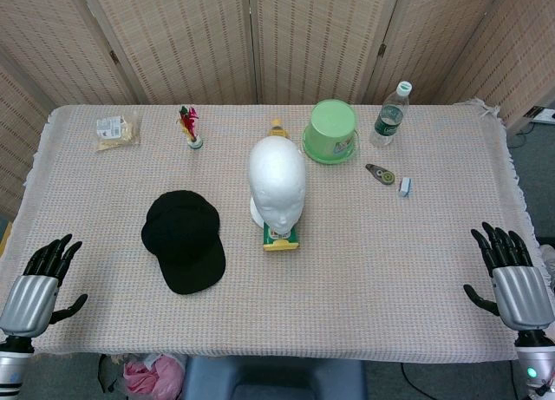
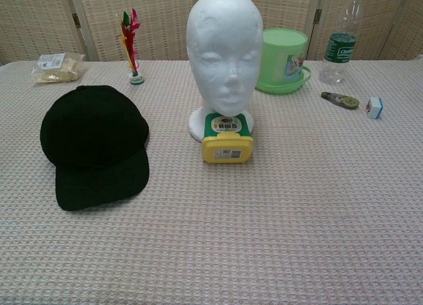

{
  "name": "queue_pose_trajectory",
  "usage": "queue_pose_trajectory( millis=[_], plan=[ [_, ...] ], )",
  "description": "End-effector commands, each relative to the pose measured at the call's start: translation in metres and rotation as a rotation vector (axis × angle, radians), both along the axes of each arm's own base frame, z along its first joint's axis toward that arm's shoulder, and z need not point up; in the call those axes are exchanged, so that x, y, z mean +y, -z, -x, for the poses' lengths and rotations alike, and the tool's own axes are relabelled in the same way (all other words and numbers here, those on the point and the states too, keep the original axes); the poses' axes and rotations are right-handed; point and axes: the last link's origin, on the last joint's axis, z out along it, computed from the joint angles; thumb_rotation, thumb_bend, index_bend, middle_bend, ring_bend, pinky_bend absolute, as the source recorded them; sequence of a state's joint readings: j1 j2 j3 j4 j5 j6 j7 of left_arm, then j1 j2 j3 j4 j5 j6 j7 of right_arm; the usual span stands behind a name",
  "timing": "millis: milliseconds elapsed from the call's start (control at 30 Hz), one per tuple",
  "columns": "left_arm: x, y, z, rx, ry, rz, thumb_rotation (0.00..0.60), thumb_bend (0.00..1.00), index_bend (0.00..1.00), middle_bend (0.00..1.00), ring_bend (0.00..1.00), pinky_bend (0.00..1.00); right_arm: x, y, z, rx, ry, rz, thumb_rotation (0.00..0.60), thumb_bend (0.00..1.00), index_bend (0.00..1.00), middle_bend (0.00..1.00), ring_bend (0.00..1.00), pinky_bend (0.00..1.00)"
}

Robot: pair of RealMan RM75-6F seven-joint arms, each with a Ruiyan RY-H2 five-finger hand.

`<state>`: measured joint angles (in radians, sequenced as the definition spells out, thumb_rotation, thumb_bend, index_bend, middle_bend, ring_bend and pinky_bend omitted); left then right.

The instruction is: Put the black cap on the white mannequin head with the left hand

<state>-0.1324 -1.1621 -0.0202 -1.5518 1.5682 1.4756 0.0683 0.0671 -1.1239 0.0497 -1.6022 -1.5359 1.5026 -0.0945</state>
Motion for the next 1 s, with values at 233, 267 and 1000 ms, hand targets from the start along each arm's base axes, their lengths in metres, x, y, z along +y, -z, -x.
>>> queue_pose_trajectory(
  millis=[233,267,1000],
  plan=[
    [0.000,0.003,-0.004,-0.005,0.019,0.005,0.600,0.26,0.01,0.00,0.00,0.14,-0.001,0.001,0.001,0.003,0.009,0.001,0.600,0.14,0.00,0.00,0.00,0.00],
    [0.000,0.004,-0.006,-0.004,0.036,0.002,0.600,0.26,0.03,0.00,0.00,0.14,0.000,0.000,0.000,0.002,0.004,0.005,0.600,0.14,0.00,0.00,0.00,0.00],
    [-0.019,0.097,-0.046,-0.021,0.172,0.089,0.600,0.26,0.27,0.20,0.20,0.42,-0.005,0.000,-0.001,-0.007,-0.005,0.001,0.600,0.14,0.00,0.00,0.00,0.00]
  ],
)
